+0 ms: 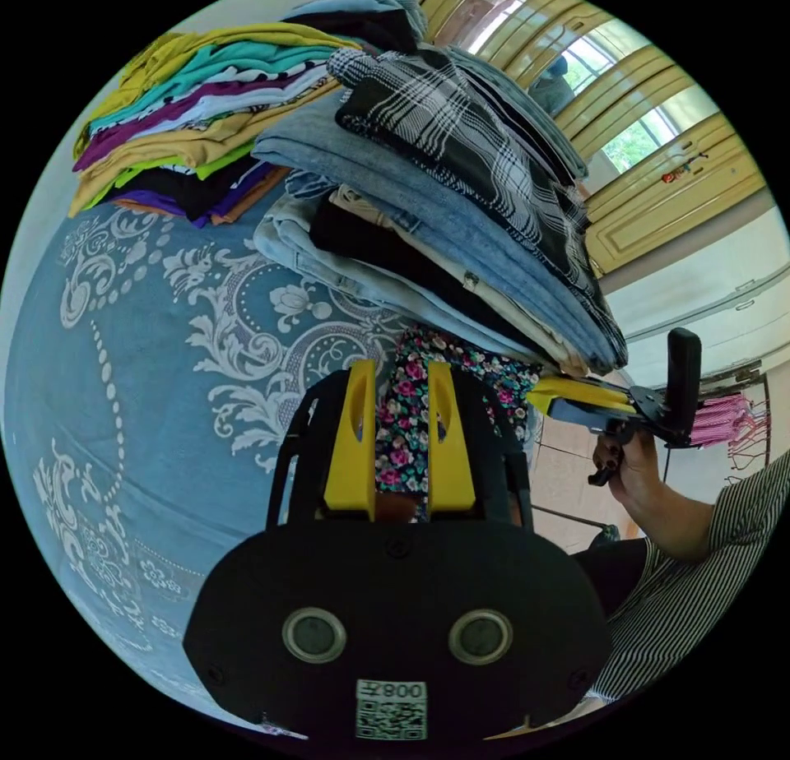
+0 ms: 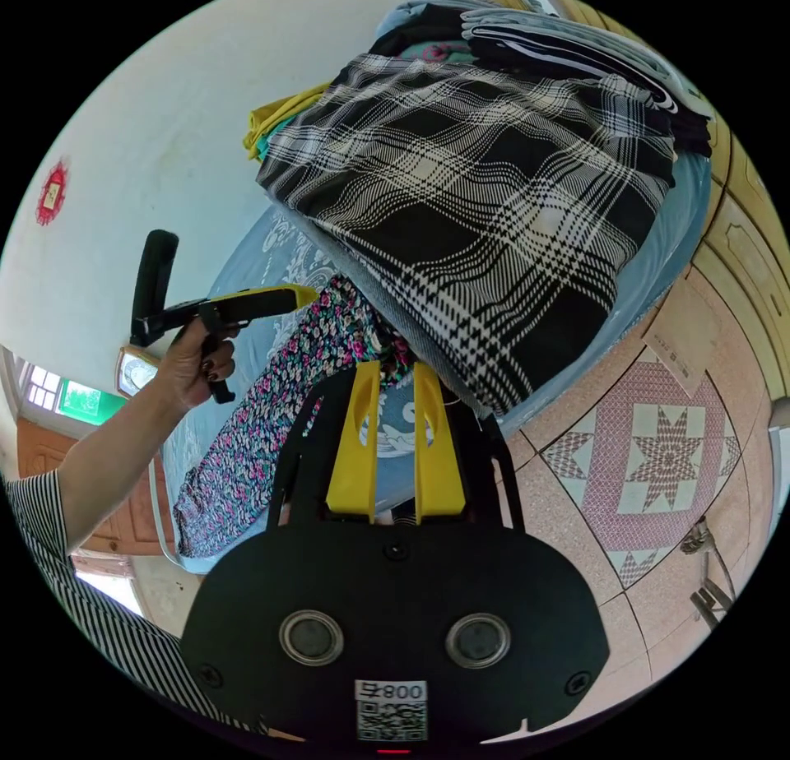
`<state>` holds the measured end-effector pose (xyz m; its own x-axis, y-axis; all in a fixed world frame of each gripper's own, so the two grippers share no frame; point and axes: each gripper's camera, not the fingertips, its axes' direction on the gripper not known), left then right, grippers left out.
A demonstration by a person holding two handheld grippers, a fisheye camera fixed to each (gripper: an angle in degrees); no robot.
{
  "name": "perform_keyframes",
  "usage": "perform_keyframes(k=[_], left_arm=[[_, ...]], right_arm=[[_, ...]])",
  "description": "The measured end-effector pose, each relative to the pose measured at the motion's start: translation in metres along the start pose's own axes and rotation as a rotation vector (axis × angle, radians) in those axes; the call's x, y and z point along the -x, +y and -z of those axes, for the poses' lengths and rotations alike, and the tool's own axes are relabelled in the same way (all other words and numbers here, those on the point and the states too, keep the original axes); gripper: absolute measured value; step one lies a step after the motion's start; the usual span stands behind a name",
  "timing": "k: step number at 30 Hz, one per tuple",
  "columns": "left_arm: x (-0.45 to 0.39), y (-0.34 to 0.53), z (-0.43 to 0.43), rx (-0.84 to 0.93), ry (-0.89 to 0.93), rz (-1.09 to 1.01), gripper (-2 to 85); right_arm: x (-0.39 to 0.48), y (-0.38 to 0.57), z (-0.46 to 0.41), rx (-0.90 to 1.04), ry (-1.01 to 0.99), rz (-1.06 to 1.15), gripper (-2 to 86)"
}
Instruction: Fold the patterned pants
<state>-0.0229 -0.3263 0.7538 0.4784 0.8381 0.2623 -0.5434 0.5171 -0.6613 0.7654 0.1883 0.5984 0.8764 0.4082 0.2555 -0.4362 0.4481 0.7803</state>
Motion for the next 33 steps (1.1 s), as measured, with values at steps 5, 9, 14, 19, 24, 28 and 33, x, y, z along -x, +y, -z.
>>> perform_keyframes(k=[5,9,14,19,24,28,33], left_arm=[[-0.015,-0.034,-0.002,0.016,-0.029,-0.050,7.8],[-0.023,-0.048,0.002,0.027,-0.049,-0.072,5.8],[-0.035,-0.064,0.010,0.057,-0.037,-0.081,2.0],[-0.036,-0.063,0.035,0.002,0.014,-0.055,1.1],[-0.040,-0.050,0.068,-0.060,0.022,-0.077,0.9],[-0.037,-0.025,0.103,-0.133,0.035,-0.072,0.9],[-0.028,0.018,0.142,-0.203,0.031,-0.044,0.9]], right_arm=[[-0.011,0.000,0.005,0.006,-0.001,0.017,6.6],[-0.018,-0.001,0.007,0.013,-0.010,0.012,4.9],[-0.021,0.000,0.011,0.040,-0.001,0.026,1.5],[-0.023,0.005,0.022,0.047,-0.057,0.028,0.5],[-0.007,0.016,0.042,-0.004,-0.127,0.091,0.5],[0.021,0.024,0.062,-0.045,-0.179,0.187,0.5],[0.068,0.034,0.075,-0.054,-0.268,0.315,0.5]])
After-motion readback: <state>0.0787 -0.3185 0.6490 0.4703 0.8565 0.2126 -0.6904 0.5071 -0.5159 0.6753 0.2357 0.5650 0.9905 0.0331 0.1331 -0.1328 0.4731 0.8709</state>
